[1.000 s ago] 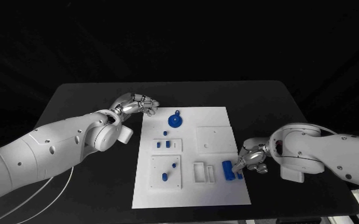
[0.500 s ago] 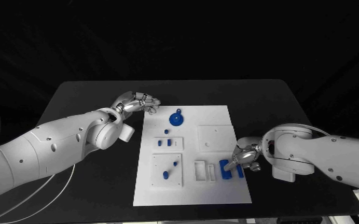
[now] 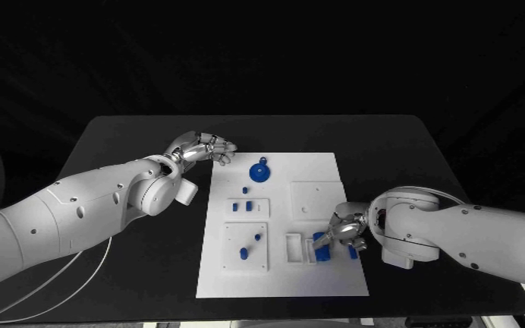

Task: Assemble the parts on the task board

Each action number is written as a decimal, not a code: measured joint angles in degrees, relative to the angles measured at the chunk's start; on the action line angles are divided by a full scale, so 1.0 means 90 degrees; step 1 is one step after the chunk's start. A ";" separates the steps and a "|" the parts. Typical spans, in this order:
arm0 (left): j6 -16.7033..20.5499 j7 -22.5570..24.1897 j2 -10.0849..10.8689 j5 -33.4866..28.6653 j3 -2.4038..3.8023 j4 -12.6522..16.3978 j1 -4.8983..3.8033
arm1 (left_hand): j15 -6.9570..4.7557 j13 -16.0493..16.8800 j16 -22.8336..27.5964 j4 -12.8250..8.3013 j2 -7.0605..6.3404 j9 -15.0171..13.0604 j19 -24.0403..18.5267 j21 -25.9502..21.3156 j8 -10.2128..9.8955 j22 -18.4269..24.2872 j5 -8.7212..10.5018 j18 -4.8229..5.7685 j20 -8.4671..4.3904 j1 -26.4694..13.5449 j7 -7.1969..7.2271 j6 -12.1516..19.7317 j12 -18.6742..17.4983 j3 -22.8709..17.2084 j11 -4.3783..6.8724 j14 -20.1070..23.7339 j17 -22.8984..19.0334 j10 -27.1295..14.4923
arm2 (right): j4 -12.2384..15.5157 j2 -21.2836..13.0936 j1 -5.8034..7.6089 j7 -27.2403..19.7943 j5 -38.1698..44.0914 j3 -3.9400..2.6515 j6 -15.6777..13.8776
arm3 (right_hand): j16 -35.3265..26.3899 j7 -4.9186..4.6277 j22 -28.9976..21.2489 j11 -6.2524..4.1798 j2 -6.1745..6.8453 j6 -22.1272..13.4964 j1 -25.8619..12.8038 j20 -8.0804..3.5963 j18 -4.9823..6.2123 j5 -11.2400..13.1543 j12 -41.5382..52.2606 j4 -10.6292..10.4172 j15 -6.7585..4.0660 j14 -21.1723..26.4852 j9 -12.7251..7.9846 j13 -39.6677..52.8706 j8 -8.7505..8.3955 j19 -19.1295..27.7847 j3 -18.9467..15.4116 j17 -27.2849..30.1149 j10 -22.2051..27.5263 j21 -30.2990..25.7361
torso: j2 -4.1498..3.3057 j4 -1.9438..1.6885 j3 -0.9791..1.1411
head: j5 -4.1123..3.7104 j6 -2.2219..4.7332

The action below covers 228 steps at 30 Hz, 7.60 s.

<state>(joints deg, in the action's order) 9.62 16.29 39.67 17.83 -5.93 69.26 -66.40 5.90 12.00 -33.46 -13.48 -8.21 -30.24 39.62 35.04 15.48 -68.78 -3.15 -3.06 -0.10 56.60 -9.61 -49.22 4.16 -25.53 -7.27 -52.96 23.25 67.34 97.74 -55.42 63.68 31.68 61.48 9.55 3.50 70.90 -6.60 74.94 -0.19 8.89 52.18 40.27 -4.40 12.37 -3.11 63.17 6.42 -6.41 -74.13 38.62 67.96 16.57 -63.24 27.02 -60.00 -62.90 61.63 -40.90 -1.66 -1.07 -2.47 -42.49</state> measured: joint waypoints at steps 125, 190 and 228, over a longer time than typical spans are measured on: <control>-0.0112 -0.0062 0.0062 -0.0012 0.0000 -0.0020 0.0001 | 0.0000 -0.0020 0.0075 -0.0019 0.0076 0.0026 0.0001 -0.0050 0.0000 -0.0023 0.0000 0.0018 0.0001 -0.0024 0.0000 0.0000 0.0000 0.0052 0.0001 0.0000 0.0092 0.0001 | -0.0096 0.0767 0.0236 0.0195 -0.1416 0.0205 -0.0737 | -0.0042 0.0173 0.0000 -0.0116 -0.0289 0.0657 0.0239 0.0062 -0.0044 0.0075 -0.0079 0.0362 -0.0074 -0.0132 -0.0479 0.0094 0.0007 -0.0059 0.1077 -0.0037 -0.0339 0.0183 | 0.0002 0.0006 -0.0005 | 0.0201 -0.0096; -0.0125 -0.0088 0.0082 -0.0013 -0.0001 -0.0029 0.0001 | 0.0000 -0.0030 0.0099 -0.0019 0.0076 0.0041 0.0001 -0.0074 0.0000 -0.0036 0.0000 0.0000 0.0001 -0.0024 -0.0022 0.0022 0.0000 0.0051 0.0001 -0.0001 0.0125 0.0001 | 0.0147 0.0115 0.0216 -0.3250 0.2110 0.0230 -0.2010 | -0.0254 0.0229 0.0000 0.0029 0.0540 -0.0020 0.3073 0.0181 0.0012 -0.0756 0.0490 0.1071 0.0068 -0.0127 -0.0617 0.0714 -0.0573 0.0011 0.1080 -0.0102 -0.0557 0.0009 | 0.0002 0.0013 -0.0004 | 0.0218 -0.0051; -0.0170 -0.0092 0.0105 -0.0013 -0.0002 -0.0046 0.0002 | 0.0000 -0.0029 0.0099 -0.0002 0.0100 0.0046 0.0001 -0.0074 0.0000 -0.0044 0.0000 0.0023 0.0001 -0.0048 -0.0022 0.0022 0.0000 0.0069 0.0001 -0.0001 0.0144 0.0001 | 0.0113 0.0633 0.0117 -0.3586 0.5048 0.0517 -0.1538 | -0.0180 0.0575 0.0002 -0.0411 0.0839 -0.0335 0.3421 0.0321 0.0350 0.0000 0.0106 0.1109 -0.0319 0.0256 -0.0608 0.0257 -0.0220 0.0318 0.1764 -0.0439 0.0161 0.0146 | 0.0000 0.0004 -0.0008 | 0.0257 -0.0149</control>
<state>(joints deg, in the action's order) 8.09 15.46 40.61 17.70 -5.95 68.84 -66.38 5.90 11.74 -32.57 -13.50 -7.32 -29.83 39.63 34.37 15.47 -69.17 -3.15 -2.86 -0.09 56.17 -9.81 -49.02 4.16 -24.90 -7.26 -52.97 24.54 67.34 98.76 -49.72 64.73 -0.60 106.92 14.21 -10.34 69.27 -1.43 74.95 -3.89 16.43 49.17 71.06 -1.52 15.52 -3.10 64.13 16.39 -9.29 -71.83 33.14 70.27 14.59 -60.38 42.90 -63.95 -61.45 62.95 -40.90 -1.63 -1.14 -0.16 -43.83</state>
